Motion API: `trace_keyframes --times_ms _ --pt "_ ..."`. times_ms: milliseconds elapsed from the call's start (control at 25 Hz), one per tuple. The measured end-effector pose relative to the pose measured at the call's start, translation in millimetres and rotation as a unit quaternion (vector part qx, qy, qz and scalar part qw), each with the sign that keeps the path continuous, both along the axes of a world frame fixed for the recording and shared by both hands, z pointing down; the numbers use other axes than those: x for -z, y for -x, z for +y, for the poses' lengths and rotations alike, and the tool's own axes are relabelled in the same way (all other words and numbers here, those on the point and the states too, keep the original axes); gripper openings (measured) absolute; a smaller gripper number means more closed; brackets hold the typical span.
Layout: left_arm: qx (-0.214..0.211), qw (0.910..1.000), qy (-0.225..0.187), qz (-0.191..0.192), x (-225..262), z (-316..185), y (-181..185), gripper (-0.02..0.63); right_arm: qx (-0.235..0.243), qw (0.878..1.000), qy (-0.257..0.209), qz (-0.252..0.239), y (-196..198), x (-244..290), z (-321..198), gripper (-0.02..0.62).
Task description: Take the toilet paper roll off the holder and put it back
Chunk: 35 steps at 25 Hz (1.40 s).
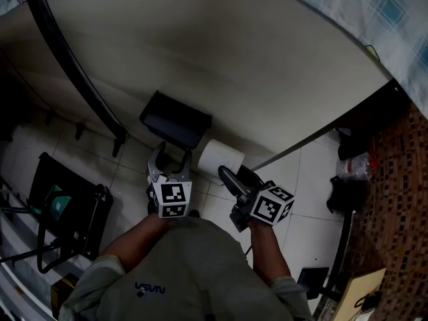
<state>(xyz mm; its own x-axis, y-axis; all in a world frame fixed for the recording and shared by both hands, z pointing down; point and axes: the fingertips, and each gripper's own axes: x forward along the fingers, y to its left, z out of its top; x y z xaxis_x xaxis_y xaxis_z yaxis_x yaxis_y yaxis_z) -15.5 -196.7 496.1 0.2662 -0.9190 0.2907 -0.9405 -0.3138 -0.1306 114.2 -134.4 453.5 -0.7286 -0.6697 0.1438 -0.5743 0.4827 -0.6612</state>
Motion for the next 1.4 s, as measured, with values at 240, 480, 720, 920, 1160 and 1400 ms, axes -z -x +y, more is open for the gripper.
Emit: trace_keyframes --times_ms 240,480,720,920,1160,1400 --pt "-0.002 1.0000 0.001 -0.003 1 4 -1 0.278 0.004 1.000 0.008 -0.010 1 -3 -13 0.175" --pt "-0.009 0.9999 0.002 -0.008 4 14 9 0.275 0.012 0.999 0.030 -0.039 15 -13 -28 0.175" --pt "-0.018 0.9997 -0.001 -0.018 9 22 12 0.273 0.020 0.997 0.048 -0.058 27 -24 -41 0.175" --pt "-0.022 0.9994 0.000 -0.025 9 22 12 0.273 0.026 0.996 0.054 -0.063 41 -28 -53 0.175" --pt "-0.029 0.9992 0.001 -0.028 10 23 13 0.273 0.039 0.997 0.053 -0.051 63 -32 -65 0.175" --pt "-0.032 0.9990 0.007 -0.030 7 23 14 0.273 0.064 0.996 0.051 -0.047 87 -40 -72 0.176"
